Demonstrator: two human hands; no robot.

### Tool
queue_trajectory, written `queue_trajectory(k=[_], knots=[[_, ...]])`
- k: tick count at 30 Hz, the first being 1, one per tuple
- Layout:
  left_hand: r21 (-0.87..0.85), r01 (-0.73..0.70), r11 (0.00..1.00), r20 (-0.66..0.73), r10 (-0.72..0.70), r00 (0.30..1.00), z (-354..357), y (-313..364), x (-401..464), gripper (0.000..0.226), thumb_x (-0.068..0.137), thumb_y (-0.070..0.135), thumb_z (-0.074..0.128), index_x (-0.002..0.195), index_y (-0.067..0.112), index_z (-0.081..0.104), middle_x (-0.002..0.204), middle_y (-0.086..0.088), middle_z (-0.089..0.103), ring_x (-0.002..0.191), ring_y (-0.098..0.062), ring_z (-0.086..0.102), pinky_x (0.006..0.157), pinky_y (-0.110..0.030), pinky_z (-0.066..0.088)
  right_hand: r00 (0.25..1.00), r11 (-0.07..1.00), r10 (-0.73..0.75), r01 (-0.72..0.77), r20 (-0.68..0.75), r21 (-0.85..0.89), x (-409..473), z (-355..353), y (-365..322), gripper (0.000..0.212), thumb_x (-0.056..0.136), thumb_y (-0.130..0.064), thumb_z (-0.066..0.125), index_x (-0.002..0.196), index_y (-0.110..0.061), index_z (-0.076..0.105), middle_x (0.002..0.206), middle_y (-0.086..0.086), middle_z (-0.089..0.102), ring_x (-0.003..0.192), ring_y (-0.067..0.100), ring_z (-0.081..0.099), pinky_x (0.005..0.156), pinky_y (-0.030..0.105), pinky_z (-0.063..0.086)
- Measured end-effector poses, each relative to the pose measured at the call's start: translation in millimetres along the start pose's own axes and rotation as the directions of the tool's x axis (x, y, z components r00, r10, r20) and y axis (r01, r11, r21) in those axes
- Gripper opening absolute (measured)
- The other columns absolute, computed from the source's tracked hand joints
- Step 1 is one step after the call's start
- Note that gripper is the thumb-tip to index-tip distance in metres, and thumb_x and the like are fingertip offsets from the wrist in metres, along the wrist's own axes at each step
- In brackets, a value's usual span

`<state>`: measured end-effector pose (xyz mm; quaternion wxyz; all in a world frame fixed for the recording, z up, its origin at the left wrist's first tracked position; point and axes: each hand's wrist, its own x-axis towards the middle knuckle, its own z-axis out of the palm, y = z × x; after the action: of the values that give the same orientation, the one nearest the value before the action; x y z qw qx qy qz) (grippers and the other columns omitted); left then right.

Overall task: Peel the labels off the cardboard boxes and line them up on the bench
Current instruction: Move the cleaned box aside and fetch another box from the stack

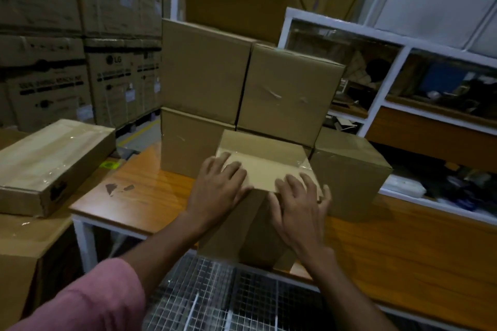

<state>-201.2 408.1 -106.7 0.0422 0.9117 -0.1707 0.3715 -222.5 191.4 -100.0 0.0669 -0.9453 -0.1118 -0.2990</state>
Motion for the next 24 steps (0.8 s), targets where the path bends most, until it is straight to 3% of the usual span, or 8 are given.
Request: queue_trajectory(k=[2, 4, 8, 11, 13, 15, 18, 24], knots=[[0.007, 0.097, 0.995, 0.029, -0.097, 0.995, 3, 4, -17, 0.052, 0.102, 0.055, 0.040, 0.139, 0.020, 0.053, 0.154, -0.016, 0.044, 0.147, -0.044, 0.028, 0.108, -0.059, 0.037, 0.997, 0.996, 0.079, -0.078, 0.014, -0.052, -20, 2, 8, 0.056, 0.093, -0.060, 0.044, 0.143, -0.036, 0.047, 0.162, 0.003, 0.035, 0.153, 0.035, 0.019, 0.112, 0.075, 0.019], [-0.013, 0.204, 0.979, 0.062, -0.203, 0.977, 9, 11, -35, 0.071, 0.095, 0.056, 0.056, 0.155, 0.025, 0.035, 0.167, -0.016, 0.020, 0.151, -0.049, 0.015, 0.109, -0.065, 0.034, 0.990, 0.989, 0.138, -0.137, 0.025, -0.047, -39, 7, 15, 0.076, 0.088, -0.061, 0.055, 0.156, -0.040, 0.029, 0.171, 0.002, 0.009, 0.155, 0.044, 0.002, 0.109, 0.078, 0.017], [-0.139, 0.198, 0.970, 0.072, -0.189, 0.979, 27, 24, -67, 0.109, 0.080, 0.046, 0.081, 0.163, 0.028, 0.013, 0.170, -0.015, -0.003, 0.151, -0.054, 0.011, 0.105, -0.069, 0.041, 0.982, 0.981, 0.179, -0.183, 0.056, 0.071, -62, 21, 22, 0.100, 0.087, -0.059, 0.067, 0.160, -0.047, 0.000, 0.171, -0.002, -0.017, 0.153, 0.049, -0.009, 0.108, 0.081, 0.023], [-0.219, 0.186, 0.958, 0.139, -0.158, 0.978, 39, 26, -78, 0.118, 0.075, 0.037, 0.088, 0.163, 0.029, 0.009, 0.170, -0.015, -0.012, 0.149, -0.056, 0.012, 0.103, -0.071, 0.043, 0.996, 0.972, 0.085, -0.090, 0.034, 0.217, -69, 32, 25, 0.101, 0.087, -0.048, 0.073, 0.161, -0.044, 0.005, 0.170, 0.005, -0.019, 0.155, 0.045, -0.004, 0.109, 0.076, 0.031], [-0.259, 0.204, 0.944, 0.175, -0.162, 0.971, 42, 25, -80, 0.120, 0.075, 0.034, 0.088, 0.163, 0.030, 0.007, 0.169, -0.013, -0.015, 0.150, -0.055, 0.012, 0.104, -0.071, 0.042, 1.000, 0.966, 0.017, -0.019, 0.009, 0.256, -72, 38, 27, 0.097, 0.086, -0.045, 0.076, 0.162, -0.039, 0.014, 0.170, 0.012, -0.016, 0.155, 0.045, -0.004, 0.114, 0.074, 0.025], [-0.262, 0.203, 0.944, 0.192, -0.155, 0.969, 40, 23, -80, 0.123, 0.074, 0.034, 0.088, 0.163, 0.030, 0.003, 0.169, -0.010, -0.017, 0.150, -0.055, 0.010, 0.106, -0.072, 0.039, 0.999, 0.972, -0.051, 0.049, 0.004, 0.231, -73, 42, 27, 0.094, 0.086, -0.046, 0.076, 0.161, -0.036, 0.020, 0.170, 0.014, -0.012, 0.156, 0.046, -0.002, 0.116, 0.074, 0.016], [-0.221, 0.199, 0.955, 0.203, -0.155, 0.967, 32, 21, -79, 0.131, 0.068, 0.037, 0.092, 0.164, 0.026, 0.003, 0.170, -0.008, -0.014, 0.147, -0.061, 0.011, 0.108, -0.073, 0.035, 0.988, 0.978, -0.147, 0.140, 0.035, 0.156, -76, 45, 28, 0.095, 0.084, -0.048, 0.076, 0.161, -0.036, 0.022, 0.171, 0.014, -0.006, 0.155, 0.047, 0.004, 0.115, 0.077, 0.016], [-0.151, 0.099, 0.984, 0.136, -0.079, 0.988, 6, 38, -67, 0.136, 0.059, 0.042, 0.094, 0.164, 0.020, 0.010, 0.171, -0.007, -0.003, 0.146, -0.058, 0.017, 0.113, -0.070, 0.023, 0.987, 0.981, -0.132, 0.143, -0.087, 0.133, -77, 28, 32, 0.101, 0.079, -0.047, 0.082, 0.160, -0.035, 0.024, 0.171, 0.014, 0.000, 0.153, 0.051, 0.009, 0.117, 0.075, 0.010]])
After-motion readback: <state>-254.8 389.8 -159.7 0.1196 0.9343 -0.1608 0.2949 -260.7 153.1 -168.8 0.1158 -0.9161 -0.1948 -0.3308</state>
